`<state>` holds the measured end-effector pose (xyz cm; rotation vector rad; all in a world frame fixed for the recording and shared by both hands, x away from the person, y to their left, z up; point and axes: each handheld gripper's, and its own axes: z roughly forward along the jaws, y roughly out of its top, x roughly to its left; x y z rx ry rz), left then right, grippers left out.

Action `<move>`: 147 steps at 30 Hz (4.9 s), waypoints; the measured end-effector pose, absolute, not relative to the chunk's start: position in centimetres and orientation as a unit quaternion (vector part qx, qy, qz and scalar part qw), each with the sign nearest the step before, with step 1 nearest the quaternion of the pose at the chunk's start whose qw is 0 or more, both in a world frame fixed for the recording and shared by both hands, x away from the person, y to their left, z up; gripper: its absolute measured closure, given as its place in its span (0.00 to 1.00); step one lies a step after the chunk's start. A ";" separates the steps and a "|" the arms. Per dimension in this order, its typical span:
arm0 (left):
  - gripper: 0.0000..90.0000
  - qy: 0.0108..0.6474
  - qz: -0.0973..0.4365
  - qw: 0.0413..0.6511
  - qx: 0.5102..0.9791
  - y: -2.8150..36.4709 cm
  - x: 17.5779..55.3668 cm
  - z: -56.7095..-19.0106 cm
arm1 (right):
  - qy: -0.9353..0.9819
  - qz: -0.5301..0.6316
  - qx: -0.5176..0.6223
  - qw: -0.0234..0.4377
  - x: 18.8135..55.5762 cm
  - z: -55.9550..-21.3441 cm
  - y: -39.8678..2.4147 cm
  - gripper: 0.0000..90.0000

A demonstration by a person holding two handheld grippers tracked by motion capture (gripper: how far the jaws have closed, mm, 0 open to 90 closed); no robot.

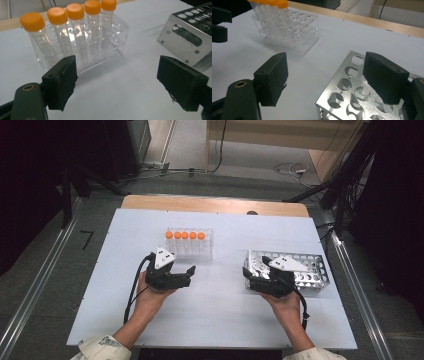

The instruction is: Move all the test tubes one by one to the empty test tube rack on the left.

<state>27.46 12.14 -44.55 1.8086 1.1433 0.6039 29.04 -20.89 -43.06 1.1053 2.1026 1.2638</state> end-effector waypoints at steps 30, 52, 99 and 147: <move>0.19 0.471 0.283 0.446 0.706 14.7 25.8 -45.1 | 0.753 0.455 0.412 0.238 27.9 -43.6 -23.3 0.20; 0.19 0.475 0.282 0.450 0.702 15.8 25.0 -45.3 | 0.740 0.450 0.430 0.253 27.1 -43.8 -25.6 0.20; 0.19 0.491 0.296 0.448 0.686 18.4 23.3 -45.5 | 0.722 0.442 0.458 0.271 26.2 -44.0 -29.3 0.20; 0.19 0.535 0.321 0.418 0.660 24.0 21.1 -46.9 | 0.699 0.428 0.495 0.289 24.2 -44.6 -34.4 0.20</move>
